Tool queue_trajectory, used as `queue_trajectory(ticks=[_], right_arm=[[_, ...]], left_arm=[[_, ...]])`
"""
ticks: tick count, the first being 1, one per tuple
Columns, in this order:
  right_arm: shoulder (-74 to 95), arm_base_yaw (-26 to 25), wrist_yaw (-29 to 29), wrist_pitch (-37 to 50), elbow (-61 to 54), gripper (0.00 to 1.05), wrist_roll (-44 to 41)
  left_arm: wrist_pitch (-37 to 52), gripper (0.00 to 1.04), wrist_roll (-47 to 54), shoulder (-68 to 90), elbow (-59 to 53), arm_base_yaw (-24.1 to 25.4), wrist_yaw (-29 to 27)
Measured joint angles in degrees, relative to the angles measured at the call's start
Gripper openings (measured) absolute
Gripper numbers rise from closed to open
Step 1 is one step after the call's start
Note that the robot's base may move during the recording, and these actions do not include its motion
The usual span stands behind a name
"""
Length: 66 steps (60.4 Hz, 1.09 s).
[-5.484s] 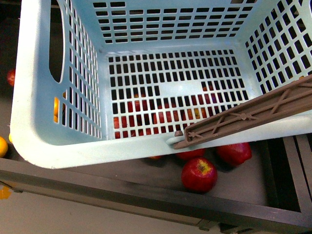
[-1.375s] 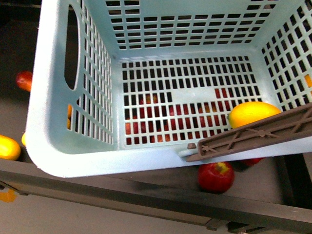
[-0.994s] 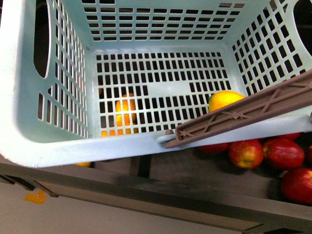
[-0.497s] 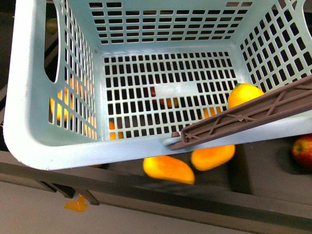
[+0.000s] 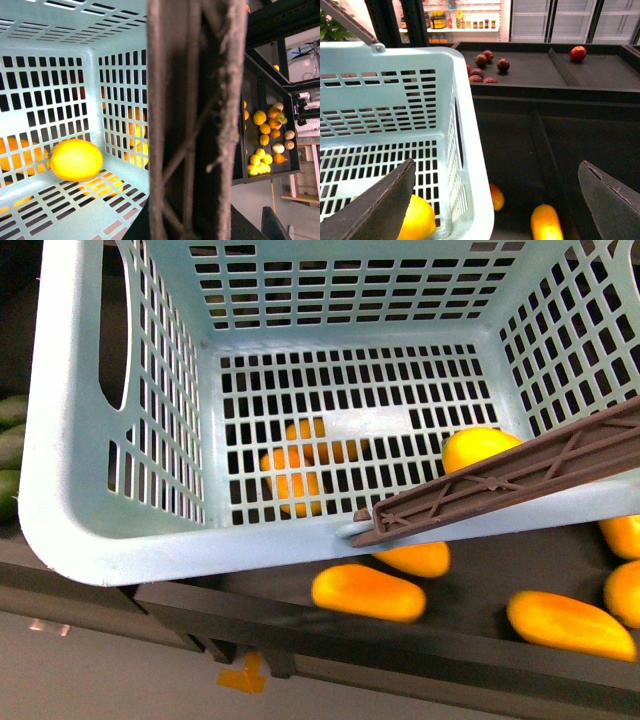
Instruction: Pick lemon and mango into basket
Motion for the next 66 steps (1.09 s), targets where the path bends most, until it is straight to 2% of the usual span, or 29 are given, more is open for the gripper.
queue_trajectory(ticks=[32, 43, 44, 45, 46, 47, 48, 49, 50, 52, 55, 59, 66], right_arm=[[0.07, 0.00, -0.13, 0.00, -0.02, 0.96, -0.02], [0.09, 0.02, -0.33, 0.00, -0.02, 0.96, -0.02], [0.17, 0.07, 0.20, -0.20, 0.00, 0.96, 0.24], [1.20, 0.72, 3.15, -3.30, 0.92, 0.96, 2.12], [2.27, 1.42, 7.32, -9.07, 3.08, 0.96, 3.80], [3.17, 1.77, 8.33, -11.96, 4.26, 0.96, 5.22], [5.22, 1.81, 13.18, -17.84, 7.04, 0.96, 8.98], [6.27, 1.62, 14.97, -20.50, 8.31, 0.96, 9.64], [8.61, 0.68, 18.60, -25.79, 10.91, 0.96, 13.51], [11.87, -0.87, 21.38, -32.11, 14.21, 0.96, 17.09], [15.23, -3.65, 22.58, -36.83, 16.87, 0.96, 21.62], [19.67, -8.17, 20.50, -36.44, 18.93, 0.96, 24.52], [30.03, -15.37, 17.09, -28.50, 21.92, 0.96, 25.22]], left_arm=[[0.00, 0.05, -0.02, 0.02, 0.00, 0.09, 0.28], [0.00, 0.05, 0.63, 0.00, 0.00, 1.05, -1.81], [0.00, 0.05, 0.90, 0.00, 0.00, 1.05, -1.81], [0.00, 0.05, 0.90, 0.00, 0.00, 1.05, -1.79], [0.00, 0.05, 0.90, 0.00, 0.00, 1.01, -1.70], [0.00, 0.05, 0.90, 0.00, 0.00, 0.98, -1.62], [0.00, 0.05, 0.92, 0.02, 0.00, 0.98, -1.31], [-0.02, 0.05, 0.92, 0.02, 0.00, 0.98, -1.33], [-0.02, 0.05, 0.81, 0.02, 0.00, 0.96, -1.22], [-0.02, 0.05, 0.44, 0.00, 0.00, 0.79, -0.87], [-0.02, 0.05, 0.39, 0.00, 0.00, 0.44, -0.61], [-0.02, 0.05, 0.46, 0.02, 0.00, 0.31, -0.20], [0.00, 0.05, -0.07, 0.02, 0.00, 0.13, 0.72]])
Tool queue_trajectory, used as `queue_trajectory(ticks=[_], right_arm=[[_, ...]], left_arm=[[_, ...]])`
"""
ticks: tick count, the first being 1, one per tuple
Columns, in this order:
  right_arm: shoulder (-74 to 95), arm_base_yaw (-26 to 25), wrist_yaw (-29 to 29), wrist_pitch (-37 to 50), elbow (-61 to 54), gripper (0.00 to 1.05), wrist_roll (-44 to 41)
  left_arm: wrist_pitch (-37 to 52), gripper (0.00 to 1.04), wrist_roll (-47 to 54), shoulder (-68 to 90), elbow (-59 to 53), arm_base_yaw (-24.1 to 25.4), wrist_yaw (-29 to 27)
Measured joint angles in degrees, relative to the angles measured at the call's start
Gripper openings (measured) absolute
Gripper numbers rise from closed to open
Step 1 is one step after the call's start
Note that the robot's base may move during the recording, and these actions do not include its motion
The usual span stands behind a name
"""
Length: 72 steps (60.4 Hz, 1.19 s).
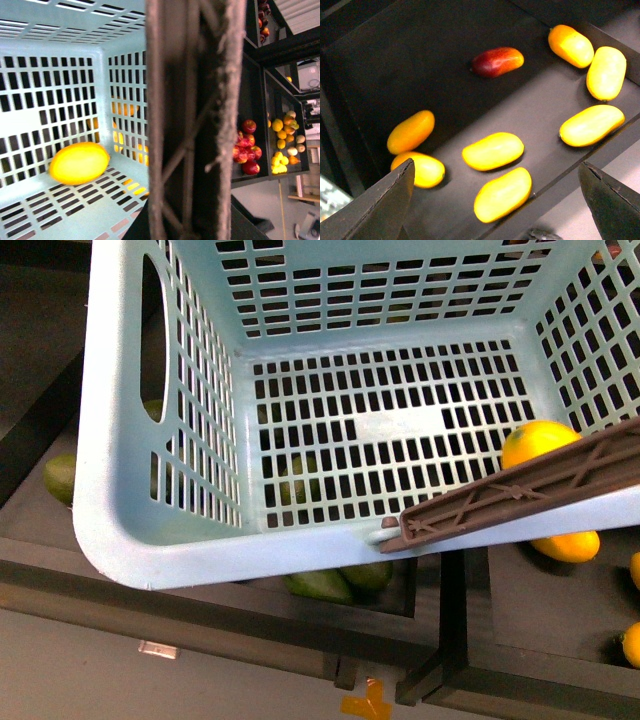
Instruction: Pick lemon and mango into basket
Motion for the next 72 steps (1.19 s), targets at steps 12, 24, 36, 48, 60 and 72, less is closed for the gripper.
queue_trajectory(ticks=[12, 24, 36, 48, 60, 72], right_arm=[[23.28, -5.16, -5.73, 7.56, 5.68, 0.96, 4.31], [43.10, -6.01, -5.75, 9.66, 13.53, 0.96, 11.39], [55.06, -5.07, -6.45, 10.08, 17.51, 0.96, 18.82], [61.99, -3.04, -7.50, 10.19, 21.09, 0.96, 24.50], [66.58, -2.29, -7.74, 10.19, 24.02, 0.96, 27.93], [69.90, -2.21, -7.78, 10.21, 26.29, 0.96, 29.81]], left_arm=[[-0.02, 0.05, -0.20, 0.00, 0.00, -0.31, -0.22], [0.00, 0.05, 0.31, 0.00, 0.00, 0.02, -1.42], [-0.02, 0.05, 0.24, 0.00, 0.00, 0.00, -0.68], [0.00, 0.05, 0.20, 0.00, 0.00, -0.07, -0.37], [-0.02, 0.05, 0.28, 0.00, 0.00, 0.00, -1.25], [-0.02, 0.05, 0.20, 0.00, 0.00, 0.00, -0.74]])
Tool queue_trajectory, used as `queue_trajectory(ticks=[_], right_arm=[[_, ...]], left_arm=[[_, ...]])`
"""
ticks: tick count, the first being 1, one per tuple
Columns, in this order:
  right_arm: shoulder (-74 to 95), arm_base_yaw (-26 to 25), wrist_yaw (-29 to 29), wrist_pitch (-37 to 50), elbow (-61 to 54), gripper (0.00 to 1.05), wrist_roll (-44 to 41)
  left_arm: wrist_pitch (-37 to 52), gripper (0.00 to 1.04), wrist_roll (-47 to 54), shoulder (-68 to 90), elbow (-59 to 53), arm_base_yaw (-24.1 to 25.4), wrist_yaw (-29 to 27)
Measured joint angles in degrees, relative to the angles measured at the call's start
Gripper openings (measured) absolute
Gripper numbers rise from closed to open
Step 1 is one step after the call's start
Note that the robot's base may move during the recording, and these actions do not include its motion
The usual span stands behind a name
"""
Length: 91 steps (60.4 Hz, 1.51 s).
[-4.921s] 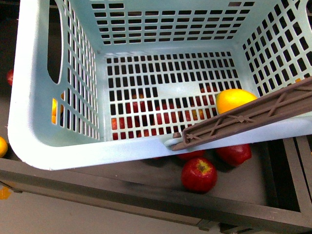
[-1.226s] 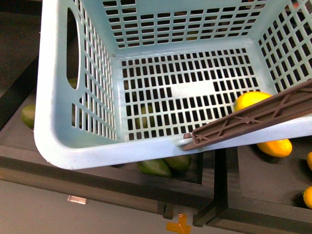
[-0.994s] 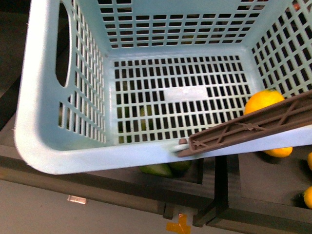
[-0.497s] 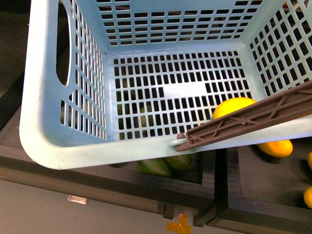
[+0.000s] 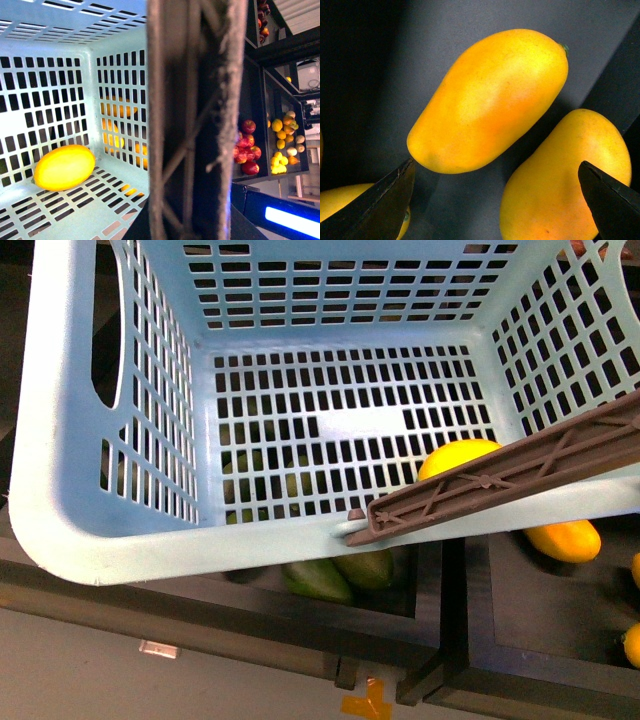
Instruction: Pick lemon and mango into basket
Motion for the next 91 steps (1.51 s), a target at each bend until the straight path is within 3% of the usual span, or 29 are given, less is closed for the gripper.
queue_trajectory(ticks=[81, 91], right_arm=[[13.33, -0.33, 0.98, -3.91, 15.80, 0.96, 3.93], [14.49, -0.50, 1.62, -5.07, 15.93, 0.78, 3.96]], left_arm=[[0.00, 0.05, 0.02, 0.00, 0.00, 0.00, 0.00], [0.00, 0.05, 0.02, 0.00, 0.00, 0.00, -0.02]])
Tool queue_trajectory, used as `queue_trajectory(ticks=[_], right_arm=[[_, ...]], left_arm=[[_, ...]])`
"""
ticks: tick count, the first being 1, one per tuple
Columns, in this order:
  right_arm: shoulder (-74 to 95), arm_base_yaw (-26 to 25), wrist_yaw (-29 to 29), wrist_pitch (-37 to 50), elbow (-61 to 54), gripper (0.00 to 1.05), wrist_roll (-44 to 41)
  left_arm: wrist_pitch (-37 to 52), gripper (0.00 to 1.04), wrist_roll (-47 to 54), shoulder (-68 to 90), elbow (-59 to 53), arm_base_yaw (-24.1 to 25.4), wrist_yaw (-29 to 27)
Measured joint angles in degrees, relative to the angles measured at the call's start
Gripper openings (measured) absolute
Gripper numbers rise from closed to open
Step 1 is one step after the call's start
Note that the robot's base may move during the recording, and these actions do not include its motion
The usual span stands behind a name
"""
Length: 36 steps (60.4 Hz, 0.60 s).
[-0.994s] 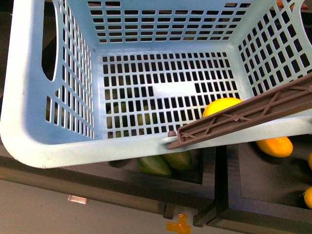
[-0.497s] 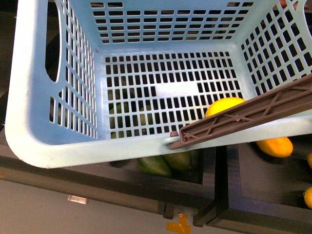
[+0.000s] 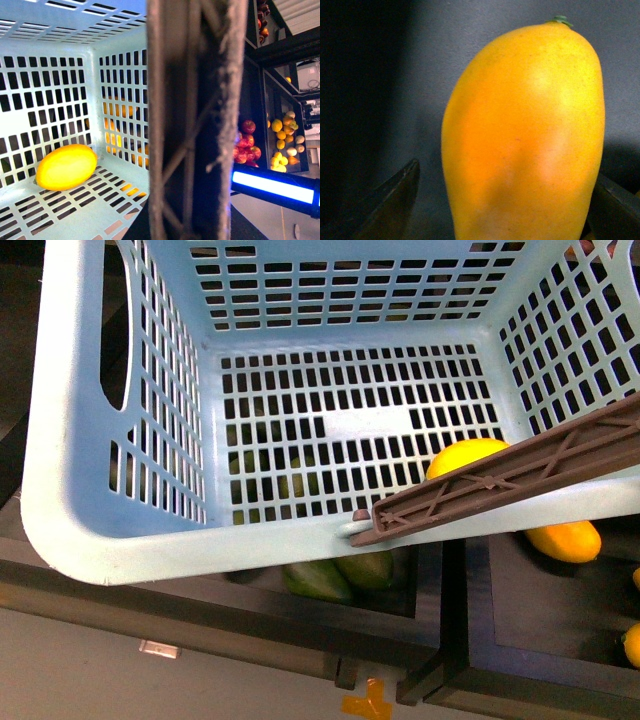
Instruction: Pick lemon and mango into basket
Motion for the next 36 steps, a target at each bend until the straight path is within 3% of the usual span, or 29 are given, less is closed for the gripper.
queue_trajectory(ticks=[10, 25, 36], right_arm=[[-0.33, -0.76, -0.07, 0.66, -1.38, 0.61, 0.20], [-6.84, -2.43, -1.20, 4.46, -8.28, 0.59, -2.43], [-19.76, -3.82, -3.74, 7.85, -14.53, 0.59, -10.32]], left_arm=[[0.00, 0.05, 0.00, 0.00, 0.00, 0.00, 0.00], [0.00, 0.05, 0.00, 0.00, 0.00, 0.00, -0.04], [0.00, 0.05, -0.02, 0.00, 0.00, -0.02, 0.15]])
